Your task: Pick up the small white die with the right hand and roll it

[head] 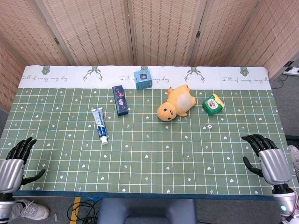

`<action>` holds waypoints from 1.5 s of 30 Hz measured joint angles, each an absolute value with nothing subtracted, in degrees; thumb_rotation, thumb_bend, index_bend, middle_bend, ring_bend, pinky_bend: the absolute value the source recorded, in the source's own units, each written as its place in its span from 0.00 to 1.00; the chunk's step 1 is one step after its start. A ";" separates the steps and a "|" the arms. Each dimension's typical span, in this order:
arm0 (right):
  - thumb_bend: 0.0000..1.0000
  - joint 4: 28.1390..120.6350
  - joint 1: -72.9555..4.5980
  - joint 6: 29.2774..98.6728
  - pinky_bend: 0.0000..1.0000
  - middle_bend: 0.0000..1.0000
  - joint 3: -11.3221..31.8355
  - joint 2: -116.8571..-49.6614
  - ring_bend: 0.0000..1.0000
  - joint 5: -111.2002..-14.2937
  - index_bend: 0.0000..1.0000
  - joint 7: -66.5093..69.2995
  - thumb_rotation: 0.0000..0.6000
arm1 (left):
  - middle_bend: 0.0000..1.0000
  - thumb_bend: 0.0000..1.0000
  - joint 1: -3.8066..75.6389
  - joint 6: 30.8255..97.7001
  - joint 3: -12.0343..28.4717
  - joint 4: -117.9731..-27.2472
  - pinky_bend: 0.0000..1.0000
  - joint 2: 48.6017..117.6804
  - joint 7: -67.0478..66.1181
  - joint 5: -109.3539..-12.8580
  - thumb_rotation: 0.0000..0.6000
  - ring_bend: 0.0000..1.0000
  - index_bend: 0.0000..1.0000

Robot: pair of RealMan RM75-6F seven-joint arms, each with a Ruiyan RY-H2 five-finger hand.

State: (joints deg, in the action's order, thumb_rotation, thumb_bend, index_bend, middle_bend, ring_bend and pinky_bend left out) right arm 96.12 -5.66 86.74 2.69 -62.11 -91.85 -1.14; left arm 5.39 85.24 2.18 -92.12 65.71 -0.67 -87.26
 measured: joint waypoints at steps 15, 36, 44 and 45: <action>0.29 94.82 -6.00 87.05 0.36 0.38 3.95 -63.35 0.30 -90.60 0.23 -1.56 1.00 | 0.08 0.20 5.70 85.44 2.44 -92.04 0.18 66.31 -0.94 -86.99 1.00 0.08 0.09; 0.30 80.31 -24.72 58.32 0.88 0.87 10.94 -75.96 0.88 -74.17 0.29 -9.16 1.00 | 0.08 0.20 5.46 84.56 1.84 -90.60 0.18 66.75 -0.26 -85.95 1.00 0.08 0.10; 0.30 69.09 -31.23 49.83 0.93 0.93 12.24 -83.72 0.97 -68.03 0.33 -10.75 1.00 | 0.08 0.20 5.09 84.30 1.66 -89.89 0.18 66.64 0.24 -85.26 1.00 0.08 0.10; 0.30 68.04 -31.79 49.13 0.94 0.94 12.31 -84.37 0.97 -67.58 0.33 -10.79 1.00 | 0.08 0.20 5.07 84.30 1.66 -89.83 0.18 66.65 0.29 -85.24 1.00 0.08 0.10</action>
State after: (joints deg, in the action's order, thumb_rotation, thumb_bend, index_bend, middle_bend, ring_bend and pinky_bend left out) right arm 68.04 -31.79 49.13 12.31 -84.37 -67.58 -10.79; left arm 5.07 84.30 1.66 -89.83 66.65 0.29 -85.24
